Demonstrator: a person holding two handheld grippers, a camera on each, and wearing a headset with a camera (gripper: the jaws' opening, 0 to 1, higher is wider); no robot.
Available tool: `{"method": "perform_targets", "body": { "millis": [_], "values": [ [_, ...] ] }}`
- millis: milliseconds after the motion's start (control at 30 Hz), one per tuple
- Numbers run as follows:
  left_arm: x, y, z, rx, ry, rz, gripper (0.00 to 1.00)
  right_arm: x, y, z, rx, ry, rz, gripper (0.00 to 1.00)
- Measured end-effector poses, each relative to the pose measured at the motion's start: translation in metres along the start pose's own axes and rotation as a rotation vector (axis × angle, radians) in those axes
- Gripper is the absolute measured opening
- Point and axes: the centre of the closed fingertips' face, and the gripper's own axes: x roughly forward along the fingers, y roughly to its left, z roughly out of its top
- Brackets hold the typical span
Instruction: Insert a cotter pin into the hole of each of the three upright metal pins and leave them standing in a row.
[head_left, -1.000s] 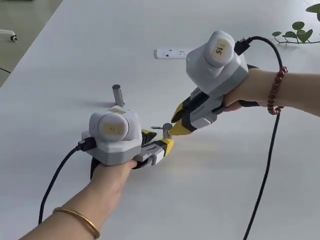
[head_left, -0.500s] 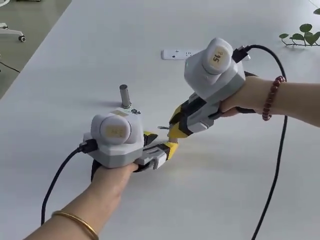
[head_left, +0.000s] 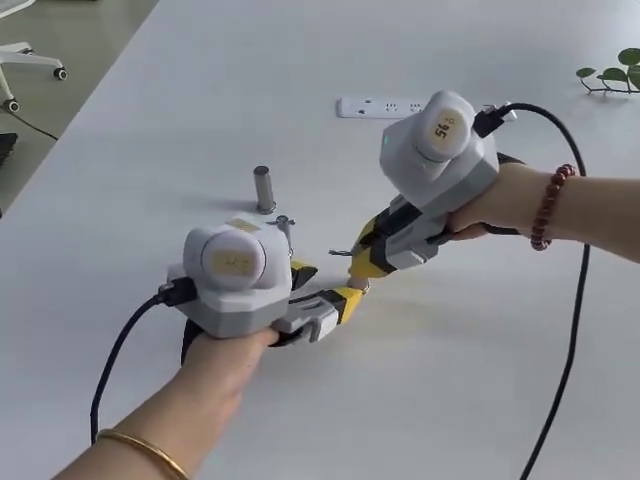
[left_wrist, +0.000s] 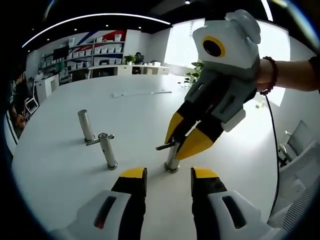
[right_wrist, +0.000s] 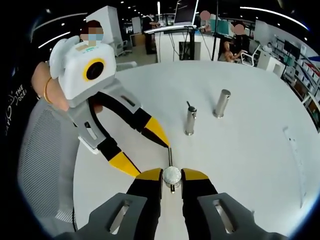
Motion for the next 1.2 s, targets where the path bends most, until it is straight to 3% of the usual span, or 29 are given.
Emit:
{"method": "perform_targets", "body": {
  "millis": [433, 800, 933, 1200],
  "values": [
    [-0.007, 0.005, 0.000, 0.004, 0.000, 0.010, 0.36, 0.001, -0.002, 0.003, -0.031, -0.012, 0.002, 0.08],
    [-0.022, 0.010, 0.005, 0.021, -0.007, 0.009, 0.37, 0.001, -0.006, 0.007, -0.036, 0.000, 0.017, 0.08],
    [-0.028, 0.012, 0.008, 0.019, -0.012, 0.007, 0.39, 0.000, -0.014, 0.008, -0.046, 0.002, 0.010, 0.08],
    [-0.036, 0.019, 0.001, 0.068, 0.026, 0.008, 0.46, -0.002, -0.024, 0.014, -0.053, 0.000, -0.014, 0.08]
  ]
}}
